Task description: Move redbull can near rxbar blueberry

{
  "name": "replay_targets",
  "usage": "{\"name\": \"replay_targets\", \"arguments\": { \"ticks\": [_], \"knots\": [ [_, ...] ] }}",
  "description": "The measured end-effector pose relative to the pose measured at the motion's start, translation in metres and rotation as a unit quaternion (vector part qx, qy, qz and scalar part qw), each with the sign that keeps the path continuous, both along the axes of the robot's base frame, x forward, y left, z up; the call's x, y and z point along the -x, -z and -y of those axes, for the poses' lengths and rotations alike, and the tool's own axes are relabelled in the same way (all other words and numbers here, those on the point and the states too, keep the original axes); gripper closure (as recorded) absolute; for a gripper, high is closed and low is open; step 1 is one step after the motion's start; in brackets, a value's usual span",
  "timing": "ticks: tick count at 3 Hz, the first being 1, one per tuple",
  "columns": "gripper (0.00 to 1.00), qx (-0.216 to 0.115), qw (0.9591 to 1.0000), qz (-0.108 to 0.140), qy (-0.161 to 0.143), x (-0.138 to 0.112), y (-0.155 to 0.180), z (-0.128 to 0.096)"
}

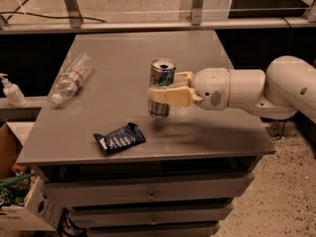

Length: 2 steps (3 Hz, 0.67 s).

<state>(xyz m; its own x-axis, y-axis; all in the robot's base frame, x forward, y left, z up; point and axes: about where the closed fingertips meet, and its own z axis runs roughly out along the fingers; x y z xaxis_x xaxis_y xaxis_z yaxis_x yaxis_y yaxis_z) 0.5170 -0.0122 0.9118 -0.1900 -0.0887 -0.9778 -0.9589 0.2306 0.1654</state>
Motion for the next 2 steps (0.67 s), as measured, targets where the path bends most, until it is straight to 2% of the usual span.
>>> {"name": "replay_targets", "arguments": {
  "ticks": [2],
  "knots": [
    [1.00,0.033,0.9987,0.020,-0.033,0.017,0.027,-0.010]
  ]
}}
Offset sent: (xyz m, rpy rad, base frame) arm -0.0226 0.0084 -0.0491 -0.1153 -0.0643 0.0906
